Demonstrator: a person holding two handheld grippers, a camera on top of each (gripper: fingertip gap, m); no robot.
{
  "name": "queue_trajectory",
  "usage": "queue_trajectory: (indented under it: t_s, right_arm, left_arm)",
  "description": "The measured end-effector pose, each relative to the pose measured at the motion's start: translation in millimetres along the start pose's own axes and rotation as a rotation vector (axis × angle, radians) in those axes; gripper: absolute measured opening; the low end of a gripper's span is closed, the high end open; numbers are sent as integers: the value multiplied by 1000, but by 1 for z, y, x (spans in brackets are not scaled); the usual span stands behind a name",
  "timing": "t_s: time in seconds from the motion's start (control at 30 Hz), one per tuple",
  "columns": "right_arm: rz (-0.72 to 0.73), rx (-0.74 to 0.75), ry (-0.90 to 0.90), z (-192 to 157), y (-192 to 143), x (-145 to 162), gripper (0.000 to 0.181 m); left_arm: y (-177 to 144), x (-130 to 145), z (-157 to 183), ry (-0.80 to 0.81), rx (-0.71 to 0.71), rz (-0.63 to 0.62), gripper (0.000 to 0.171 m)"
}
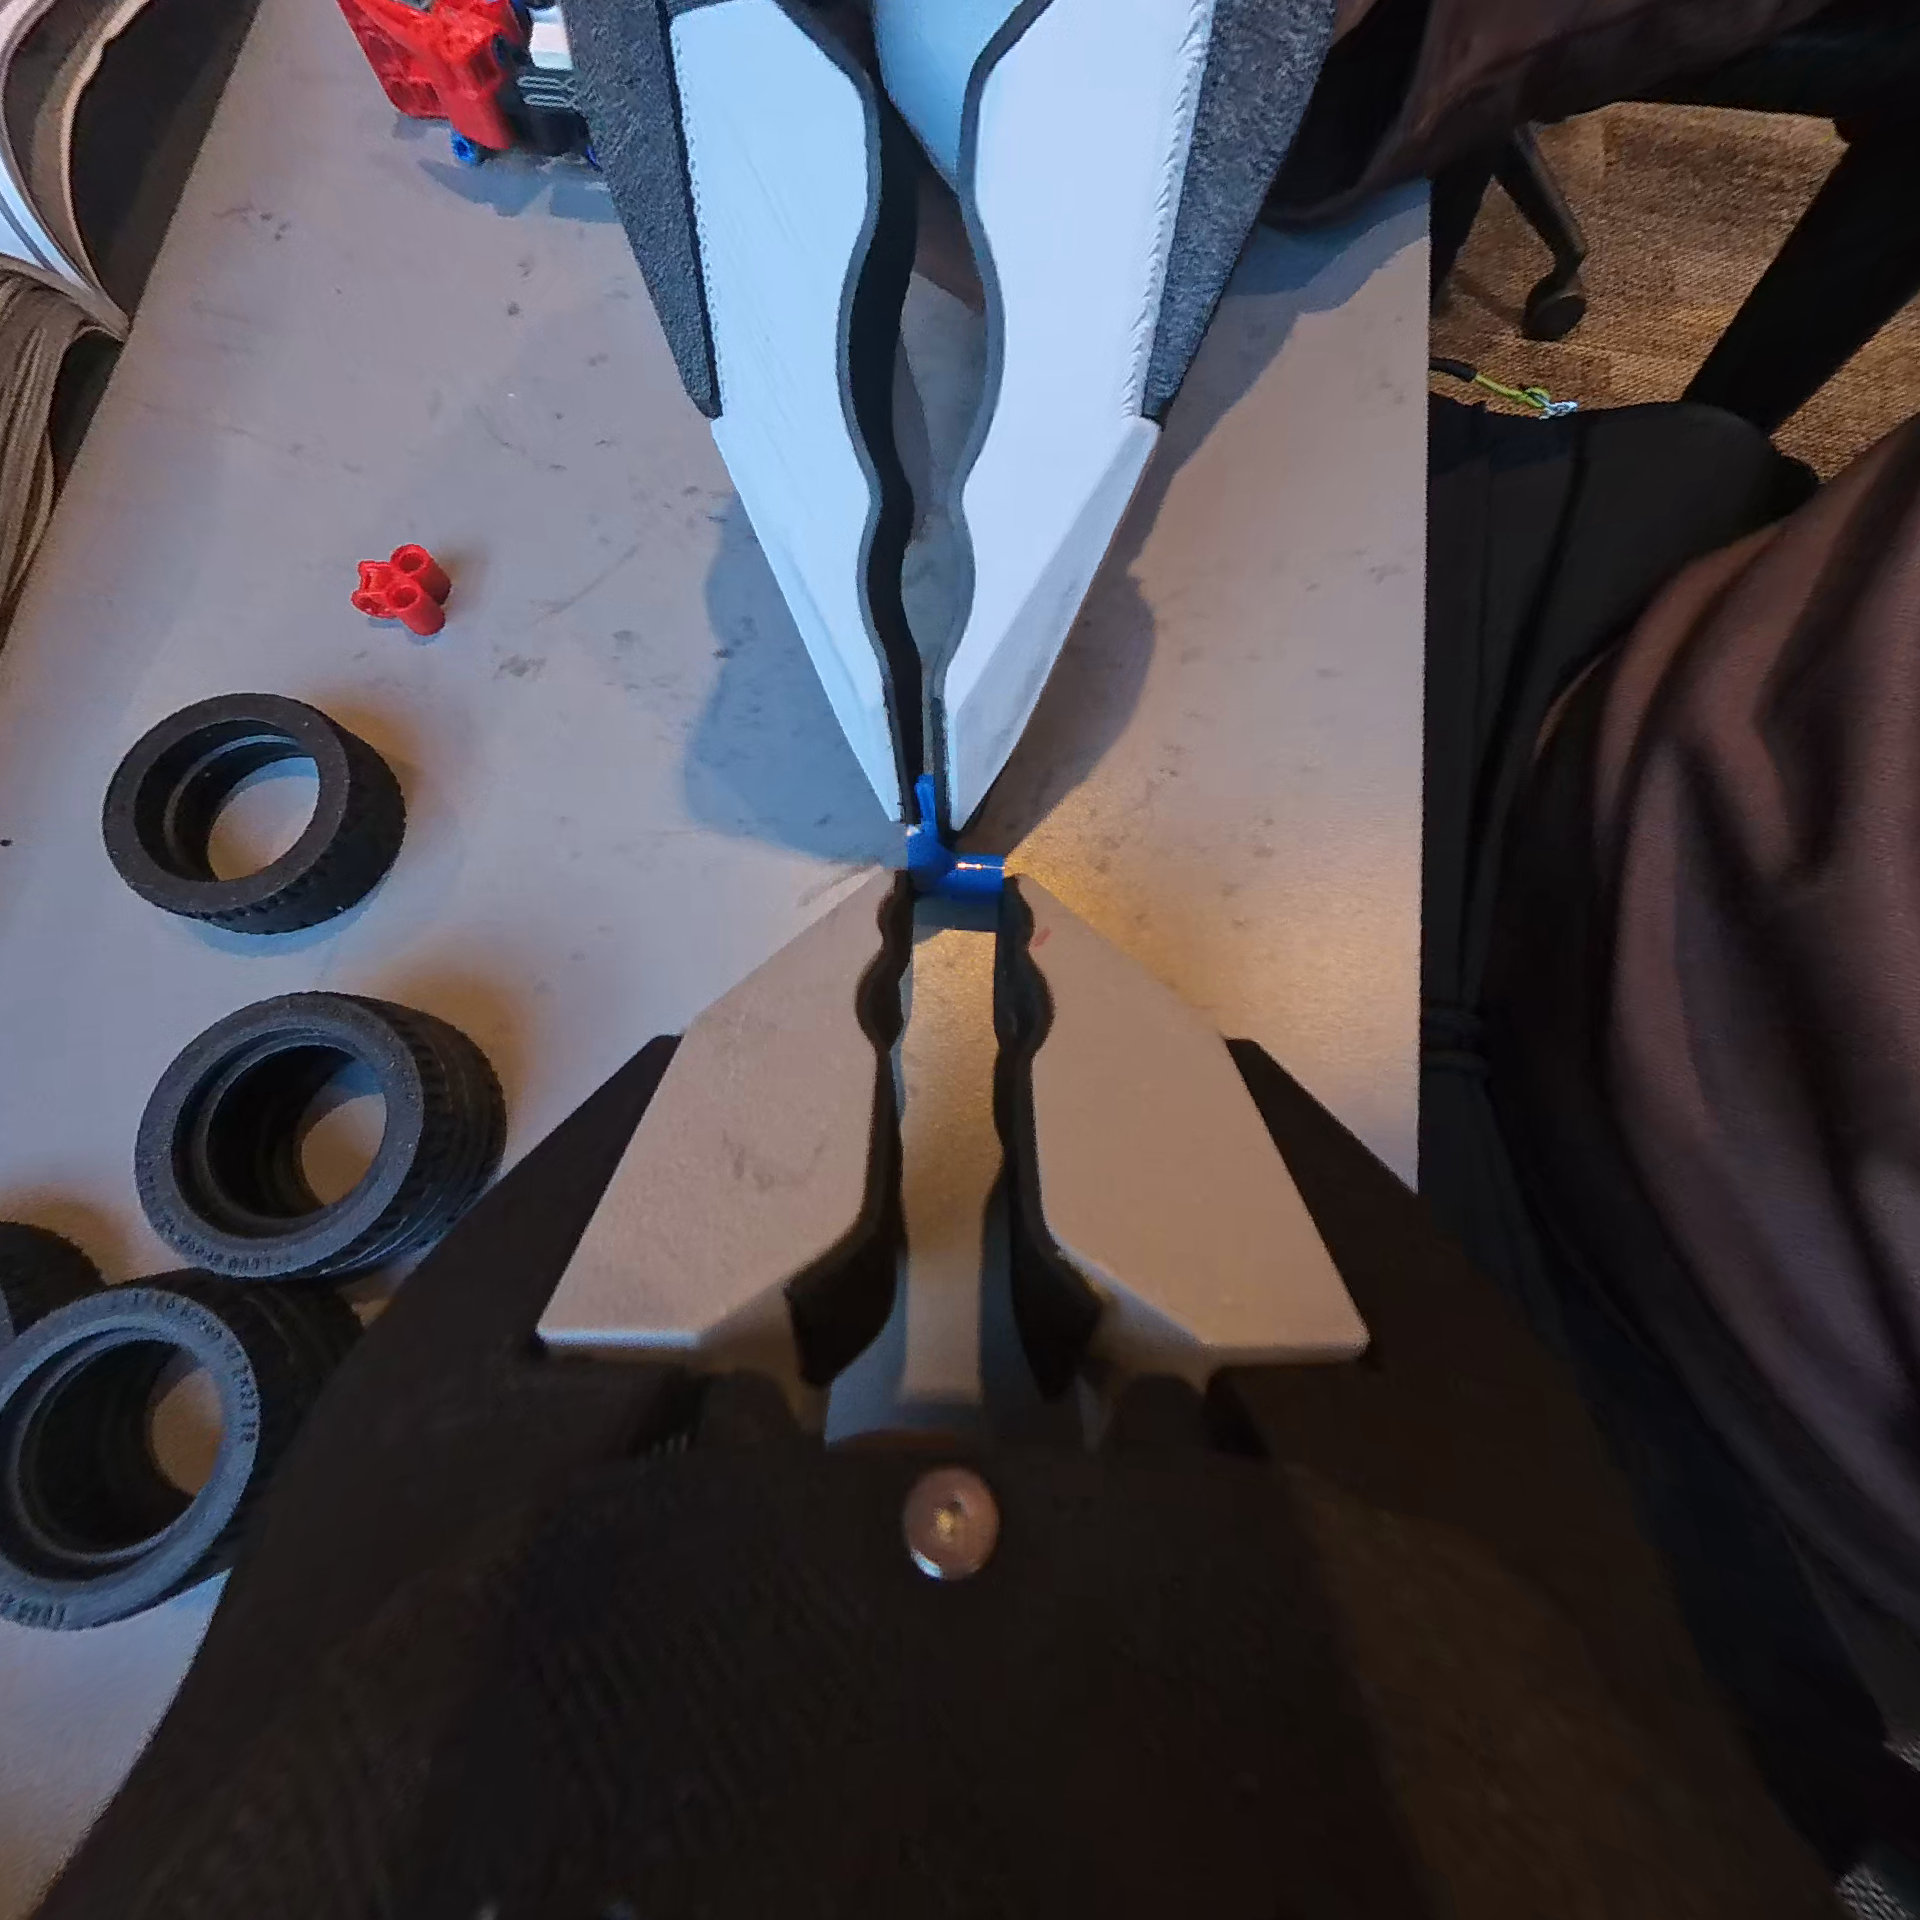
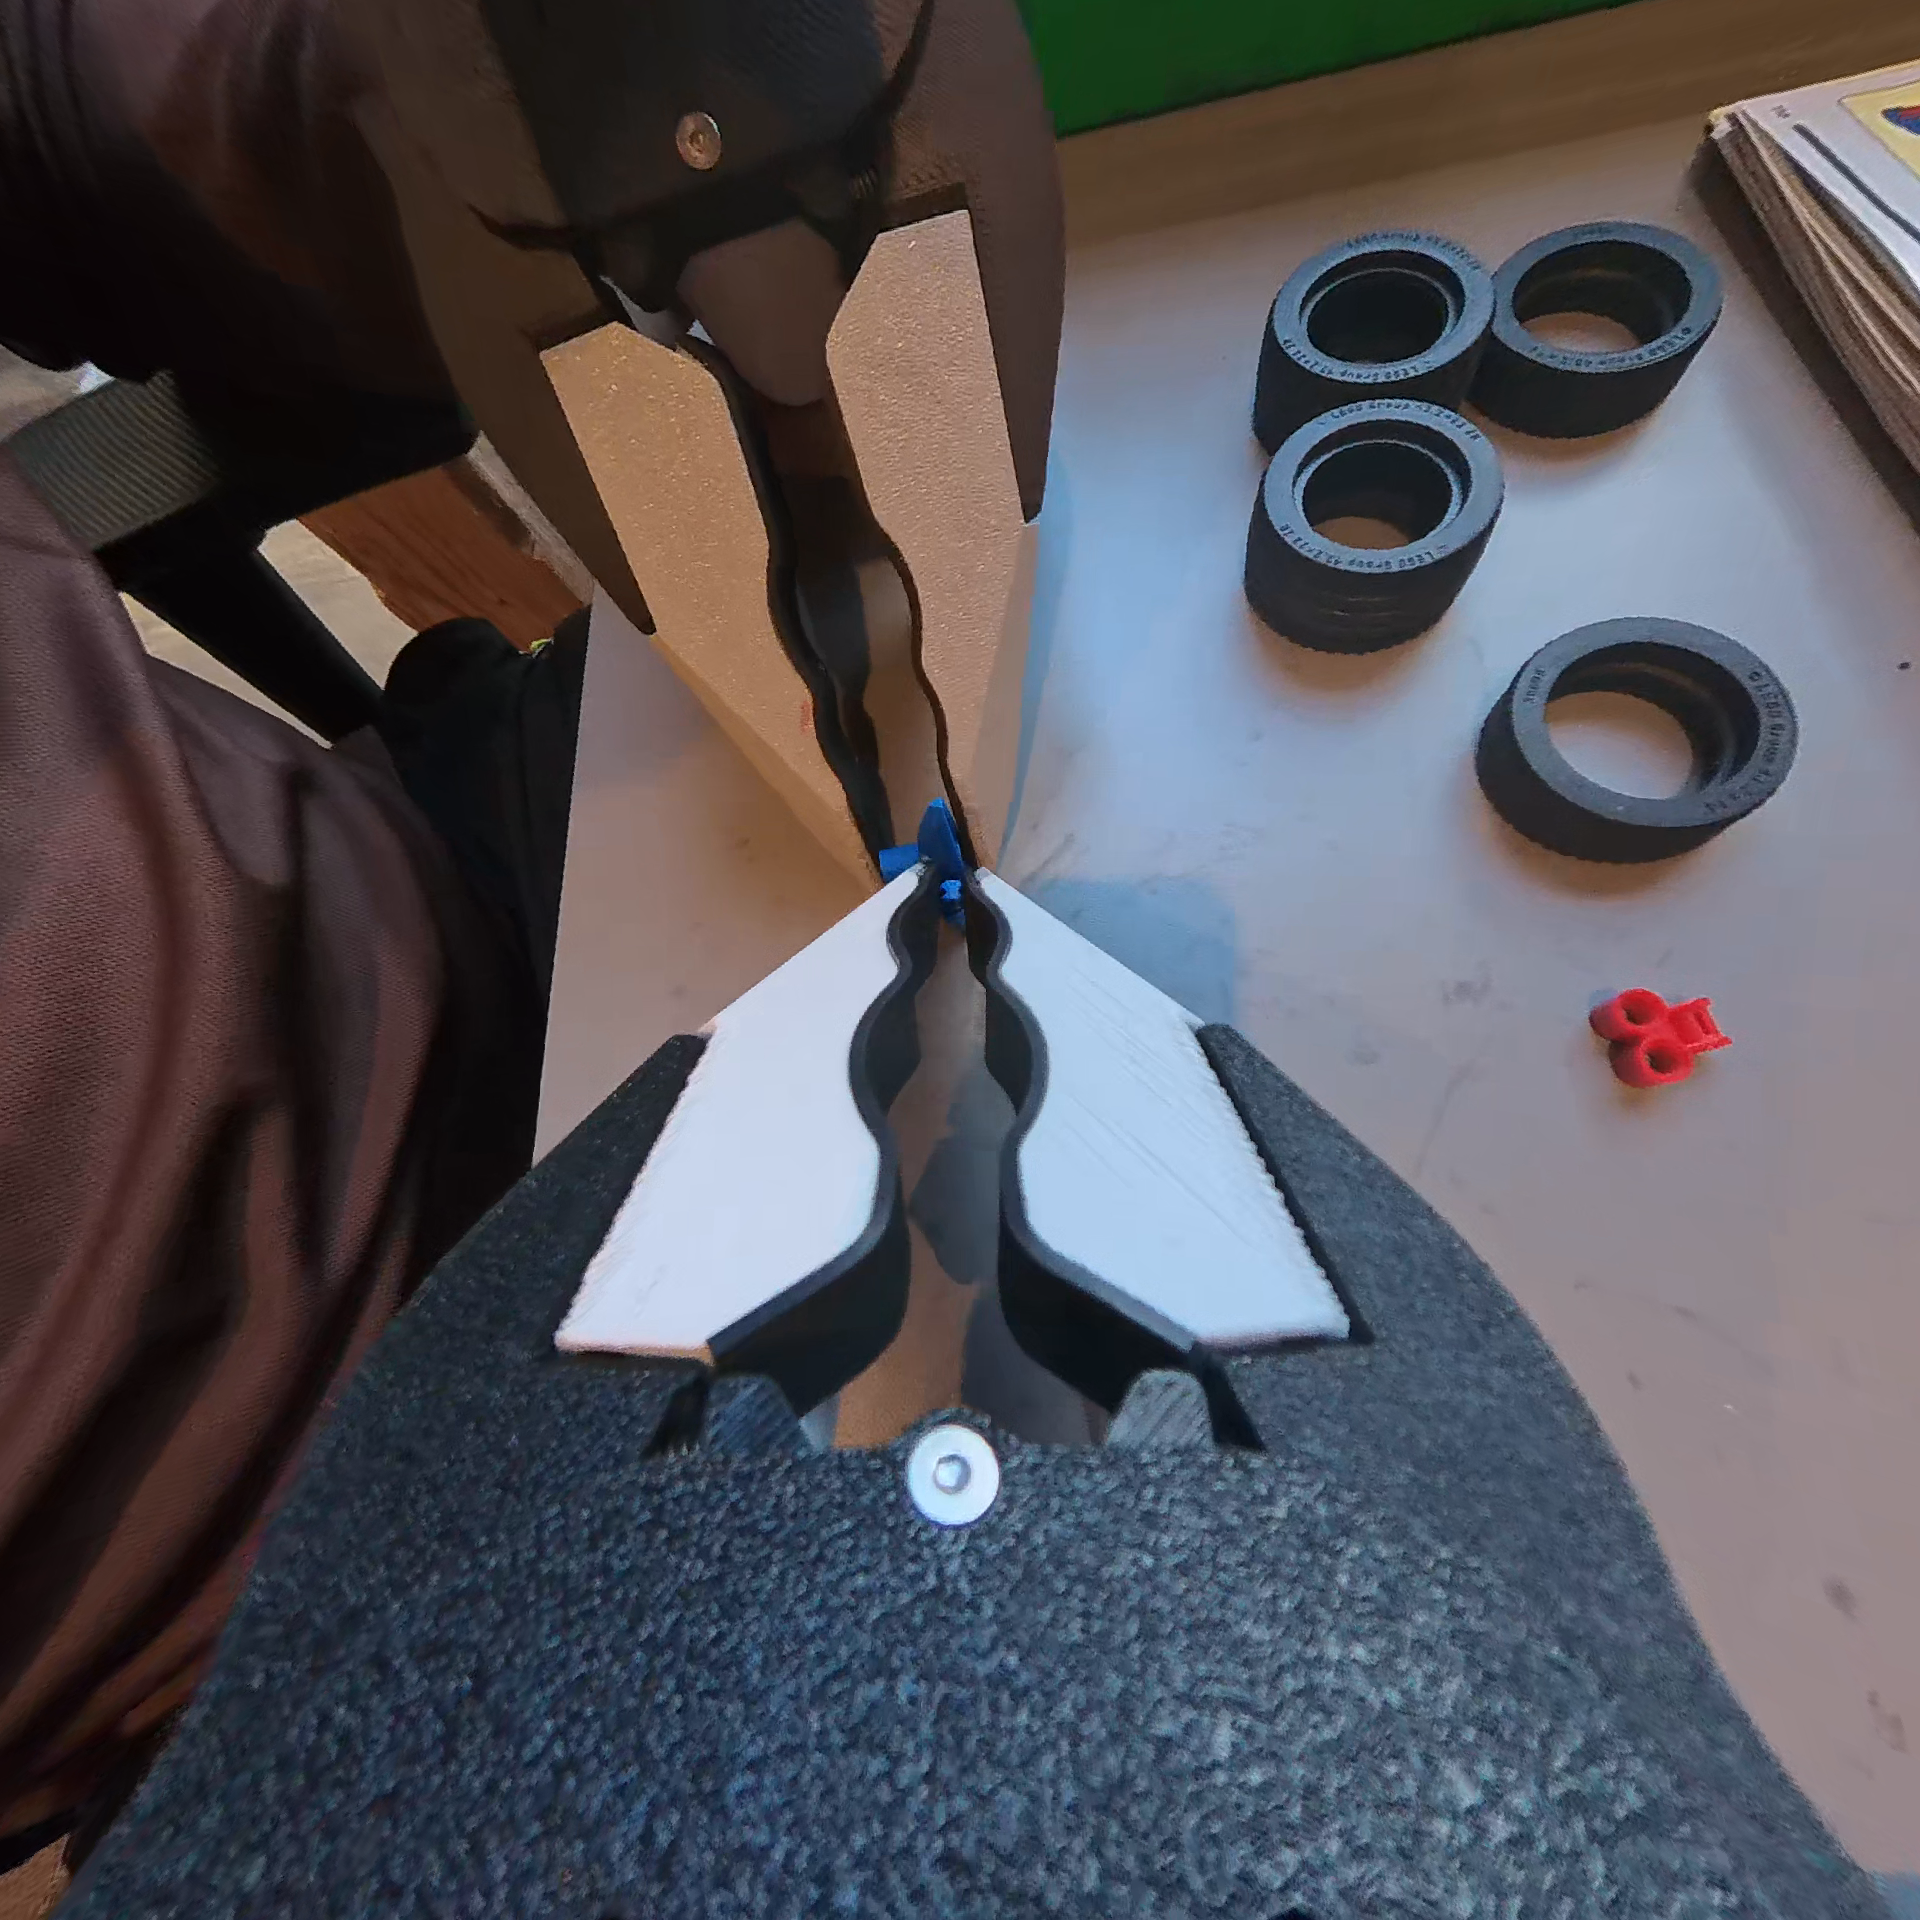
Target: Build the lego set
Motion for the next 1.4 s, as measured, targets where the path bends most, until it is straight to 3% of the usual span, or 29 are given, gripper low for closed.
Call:
queue_trajectory:
  t_s: [0.3, 0.53, 0.67, 0.87, 1.2, 1.4]
  right_arm:
    - [-130, 117, -228, -7, 1, -4, 4]
    - [-250, 133, -301, -9, 3, -8, 4]
    - [-266, 88, -224, -6, 3, -9, 4]
    - [-223, -52, 27, 3, 1, -8, 4]
    - [-280, 75, -192, -4, 4, -12, 4]
    - [-170, -22, 111, 4, 3, -9, 4]
  left_arm:
    - [0, 0, 0, 11, -12, 2, 14]
    - [1, -1, 1, 20, -21, 2, 14]
    - [1, -1, 1, 23, -24, 2, 15]
    - [1, -1, 1, 26, -28, 1, 14]
    - [1, 0, 0, 23, -42, -1, 15]
    - [0, 0, 0, 25, -45, -1, 14]
Point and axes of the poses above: each gripper's, where its closed fingertips meet, y out along the fingers, x out of its underside, z = x × y across the jaws, the point moved 6 cm from there along -y, back along the fingers, and after that the axes turned 5 degrees about -x, right-handed, at the moved point
